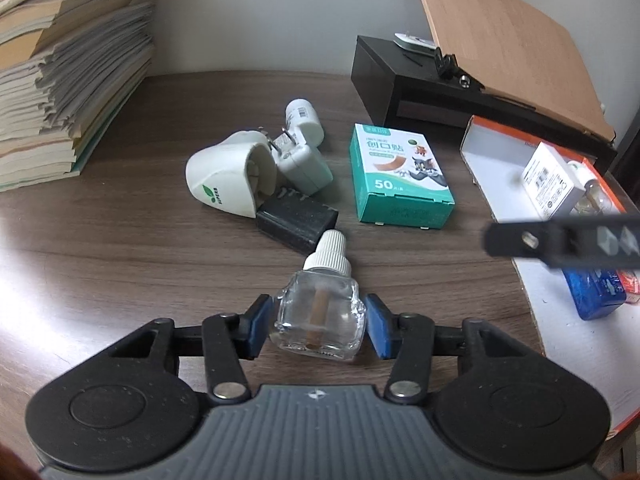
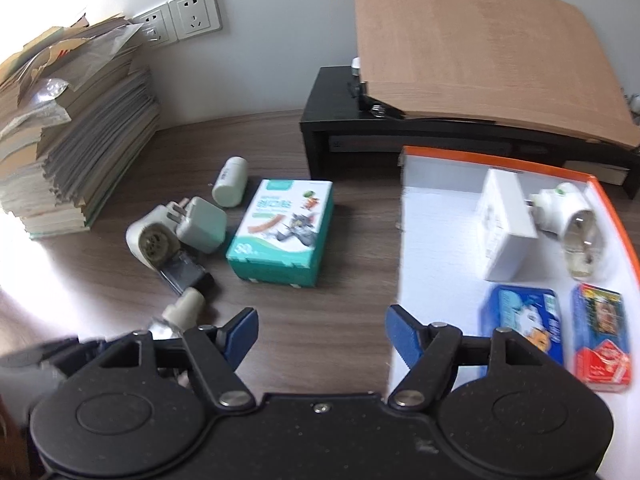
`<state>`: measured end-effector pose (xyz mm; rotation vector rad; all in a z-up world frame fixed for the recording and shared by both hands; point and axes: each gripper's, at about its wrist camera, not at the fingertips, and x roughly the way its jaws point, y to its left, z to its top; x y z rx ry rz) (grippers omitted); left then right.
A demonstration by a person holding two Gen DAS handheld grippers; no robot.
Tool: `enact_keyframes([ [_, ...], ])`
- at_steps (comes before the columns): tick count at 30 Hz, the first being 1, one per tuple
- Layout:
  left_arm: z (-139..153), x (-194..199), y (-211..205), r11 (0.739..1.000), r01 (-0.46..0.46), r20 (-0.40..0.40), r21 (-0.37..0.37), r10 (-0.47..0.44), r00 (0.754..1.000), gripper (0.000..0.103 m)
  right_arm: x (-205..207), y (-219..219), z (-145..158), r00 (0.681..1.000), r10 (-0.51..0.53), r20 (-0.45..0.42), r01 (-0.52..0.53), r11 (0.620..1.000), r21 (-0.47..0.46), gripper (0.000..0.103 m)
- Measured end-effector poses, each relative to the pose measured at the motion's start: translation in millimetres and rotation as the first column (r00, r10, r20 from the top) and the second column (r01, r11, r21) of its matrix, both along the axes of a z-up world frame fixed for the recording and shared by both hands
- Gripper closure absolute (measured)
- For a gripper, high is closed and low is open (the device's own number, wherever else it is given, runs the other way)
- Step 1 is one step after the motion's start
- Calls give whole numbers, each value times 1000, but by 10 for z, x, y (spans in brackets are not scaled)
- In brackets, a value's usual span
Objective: Organize rigid objects
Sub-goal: 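Grasp the clear glass bottle with the left tool while the right tool grasps the teal bandage box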
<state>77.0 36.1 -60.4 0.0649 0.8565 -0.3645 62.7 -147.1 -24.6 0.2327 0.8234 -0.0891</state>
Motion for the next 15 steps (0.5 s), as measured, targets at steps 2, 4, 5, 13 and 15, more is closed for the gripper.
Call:
enact_keyframes([
  [2,34,-14,25,1000,-9,4,-11,9,1000,52,136,9,-3,1000,-2,1,2,999,36,15],
  [4,69,-22,56,999,-23,5,-24,23,1000,52,305,27,-21,1000,-9,-3,9,998,61,14],
  [5,86,-27,72,999,-30,8,-29,31,1000,52,394,47,-33,1000,-11,-10,12,998,63,14],
  [13,133,-52,140,996,-68,9,-49,68,998,52,1042,187,-220,995,-32,-93,37,998,50,14],
  [15,140,-59,148,996,-71,10,-54,71,997,52,1173,186,-294,990,-41,-134,49,997,55,14],
])
